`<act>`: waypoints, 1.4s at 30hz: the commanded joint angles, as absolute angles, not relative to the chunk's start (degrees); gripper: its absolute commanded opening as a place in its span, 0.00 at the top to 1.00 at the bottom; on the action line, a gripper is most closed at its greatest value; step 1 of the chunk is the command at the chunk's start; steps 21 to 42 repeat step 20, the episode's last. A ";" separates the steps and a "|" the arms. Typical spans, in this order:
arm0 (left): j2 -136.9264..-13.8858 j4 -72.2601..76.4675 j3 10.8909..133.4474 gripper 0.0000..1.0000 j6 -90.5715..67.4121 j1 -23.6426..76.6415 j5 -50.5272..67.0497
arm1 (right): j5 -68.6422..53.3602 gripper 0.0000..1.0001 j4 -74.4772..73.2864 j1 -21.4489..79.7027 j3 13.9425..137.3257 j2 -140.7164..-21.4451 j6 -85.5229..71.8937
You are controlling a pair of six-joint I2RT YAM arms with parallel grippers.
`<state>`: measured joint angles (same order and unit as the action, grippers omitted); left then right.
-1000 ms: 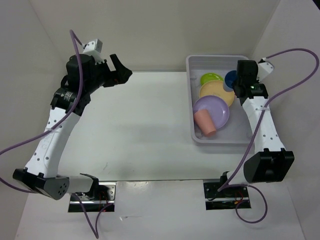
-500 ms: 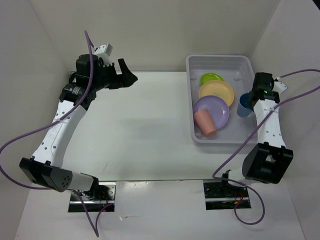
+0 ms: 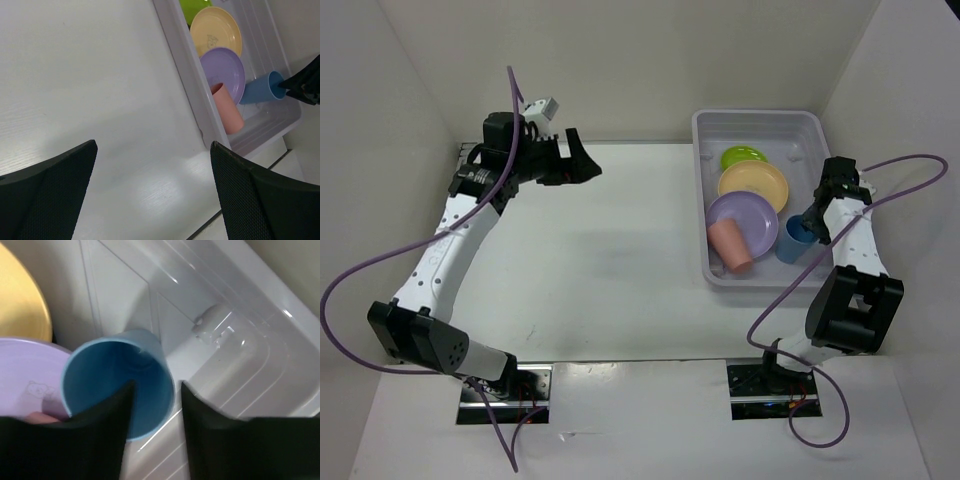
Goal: Place the mixed dishes into the plastic bin
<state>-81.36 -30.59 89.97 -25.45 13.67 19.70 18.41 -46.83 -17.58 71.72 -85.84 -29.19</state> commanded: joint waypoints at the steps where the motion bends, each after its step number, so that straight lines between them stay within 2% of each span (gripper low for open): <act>1: -81.91 -31.03 89.74 0.00 -23.38 13.36 22.68 | 17.31 0.48 -46.14 -17.93 72.42 -85.52 -28.30; 2: -81.30 -31.03 89.21 0.00 -22.77 13.36 22.68 | 17.31 0.33 -46.14 -17.93 72.42 -84.73 -28.30; 5: -80.08 -31.03 87.98 0.00 -22.76 13.36 22.68 | 18.36 0.13 -46.67 -17.23 74.79 -81.66 -28.30; 9: -78.84 -29.62 85.78 0.00 -22.76 12.83 22.15 | 21.36 0.06 -46.67 -9.18 79.71 -73.24 -29.53; 14: -78.84 -27.69 84.02 0.00 -22.76 12.83 23.81 | 19.52 0.05 -42.29 0.34 82.62 -67.24 -31.11; 20: -77.79 -26.37 82.97 0.00 -22.50 12.83 25.75 | 13.71 0.05 -33.23 6.06 77.08 -63.54 -30.50; 42: -77.79 -26.37 82.97 0.00 -22.50 12.83 25.75 | 13.71 0.05 -33.23 6.06 77.08 -63.54 -30.50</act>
